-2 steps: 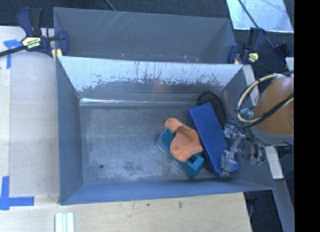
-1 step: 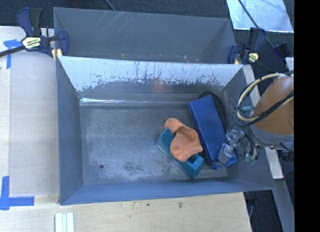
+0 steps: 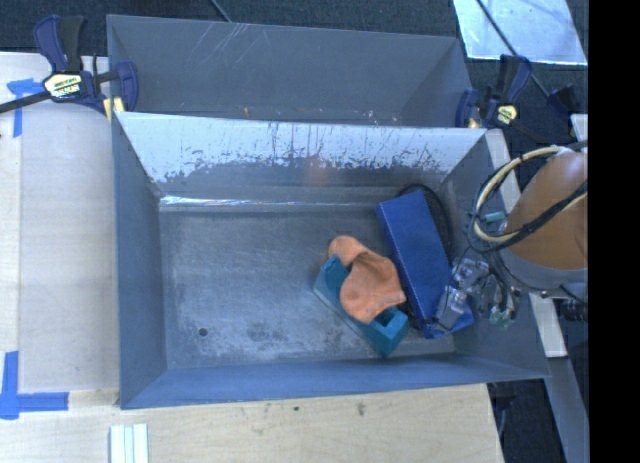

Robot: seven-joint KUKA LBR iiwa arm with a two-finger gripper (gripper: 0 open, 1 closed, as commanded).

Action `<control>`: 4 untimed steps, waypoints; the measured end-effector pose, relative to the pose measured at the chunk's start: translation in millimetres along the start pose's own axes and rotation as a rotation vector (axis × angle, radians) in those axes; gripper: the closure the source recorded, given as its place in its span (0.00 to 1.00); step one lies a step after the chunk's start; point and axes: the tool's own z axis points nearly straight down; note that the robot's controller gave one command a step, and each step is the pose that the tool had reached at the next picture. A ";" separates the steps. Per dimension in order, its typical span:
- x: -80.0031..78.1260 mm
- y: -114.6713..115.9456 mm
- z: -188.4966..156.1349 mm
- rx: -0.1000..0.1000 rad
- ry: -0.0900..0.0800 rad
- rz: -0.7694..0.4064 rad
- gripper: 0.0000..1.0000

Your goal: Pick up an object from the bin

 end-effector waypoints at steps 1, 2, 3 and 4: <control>0.3 -0.1 -3.1 0.002 -0.002 0.001 1.00; 1.3 -0.2 -18.4 0.006 0.002 0.001 1.00; 2.2 0.3 -39.4 0.009 0.006 0.000 1.00; 1.1 0.9 -59.3 0.010 0.002 -0.001 1.00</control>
Offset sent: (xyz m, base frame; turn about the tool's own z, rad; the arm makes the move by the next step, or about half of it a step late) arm 0.0001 0.0002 0.0990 0.0000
